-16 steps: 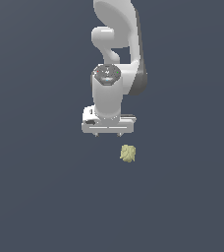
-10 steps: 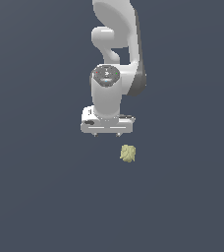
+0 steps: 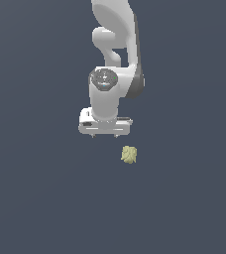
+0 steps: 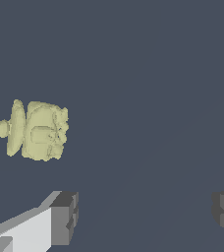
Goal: Pick up the object and move it to a goal position.
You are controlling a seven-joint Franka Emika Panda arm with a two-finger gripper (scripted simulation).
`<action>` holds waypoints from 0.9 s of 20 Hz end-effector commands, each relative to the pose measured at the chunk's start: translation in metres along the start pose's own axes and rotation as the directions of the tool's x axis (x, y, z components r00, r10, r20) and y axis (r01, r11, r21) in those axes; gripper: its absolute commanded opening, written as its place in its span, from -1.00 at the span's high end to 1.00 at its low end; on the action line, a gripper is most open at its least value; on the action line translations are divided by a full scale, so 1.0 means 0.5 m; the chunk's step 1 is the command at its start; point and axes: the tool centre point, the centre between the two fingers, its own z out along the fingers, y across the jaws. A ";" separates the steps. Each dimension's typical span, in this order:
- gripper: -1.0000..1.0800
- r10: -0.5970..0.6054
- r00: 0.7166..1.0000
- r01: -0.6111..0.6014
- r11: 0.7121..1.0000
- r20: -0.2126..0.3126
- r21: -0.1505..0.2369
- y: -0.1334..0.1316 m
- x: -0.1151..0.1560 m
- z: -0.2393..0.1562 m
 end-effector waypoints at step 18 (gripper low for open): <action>-0.92 0.110 0.993 -0.108 0.993 -0.045 0.038 -0.160 0.056 0.055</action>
